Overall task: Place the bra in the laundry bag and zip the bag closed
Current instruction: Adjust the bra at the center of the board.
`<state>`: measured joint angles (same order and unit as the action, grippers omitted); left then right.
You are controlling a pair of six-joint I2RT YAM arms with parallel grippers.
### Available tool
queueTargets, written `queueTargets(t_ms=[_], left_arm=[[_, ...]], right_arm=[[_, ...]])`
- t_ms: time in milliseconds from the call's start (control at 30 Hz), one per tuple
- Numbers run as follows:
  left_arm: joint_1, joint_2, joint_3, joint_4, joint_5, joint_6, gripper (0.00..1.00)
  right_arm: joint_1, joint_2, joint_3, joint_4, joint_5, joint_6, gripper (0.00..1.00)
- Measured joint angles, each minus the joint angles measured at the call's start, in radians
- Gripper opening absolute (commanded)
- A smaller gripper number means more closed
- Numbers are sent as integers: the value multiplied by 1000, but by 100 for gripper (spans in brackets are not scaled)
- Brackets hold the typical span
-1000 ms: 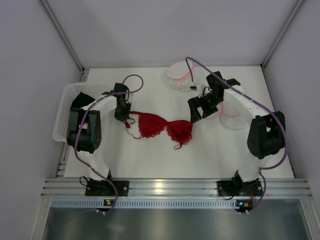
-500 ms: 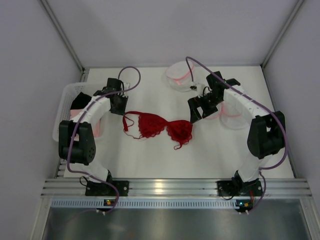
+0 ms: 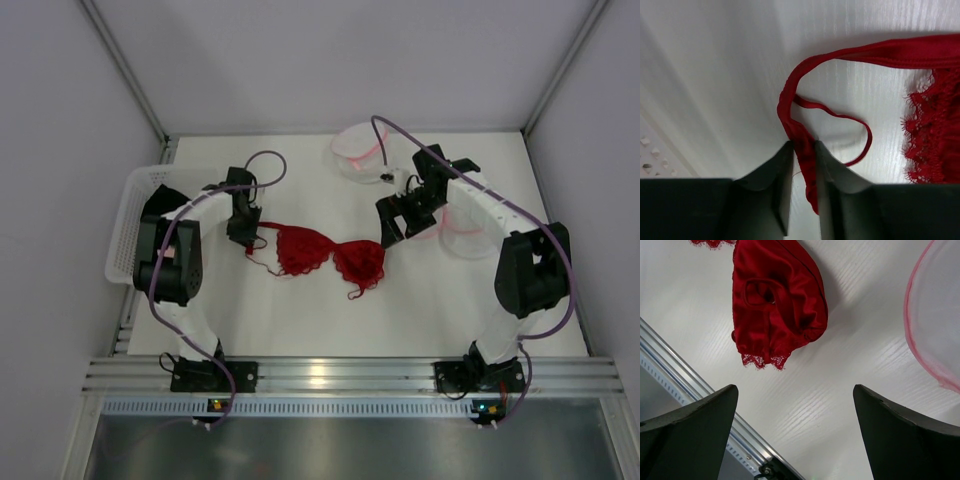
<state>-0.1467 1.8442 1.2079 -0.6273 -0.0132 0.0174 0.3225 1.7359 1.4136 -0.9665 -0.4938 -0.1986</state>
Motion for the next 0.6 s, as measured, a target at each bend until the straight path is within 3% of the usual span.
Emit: queueTargets(t_ms=[100,300,600], left_arm=[[-1,0,0,5,0,-6,0],[-2,-32,16,-13,-7,27,0],[-5,-214,87,-24,16,118,0]], right_arm=[[-1,-2,-6,3,2,0,99],[-17,-5,-31,7,2,0,99],[-22,-5,-34,15,-1,0,99]])
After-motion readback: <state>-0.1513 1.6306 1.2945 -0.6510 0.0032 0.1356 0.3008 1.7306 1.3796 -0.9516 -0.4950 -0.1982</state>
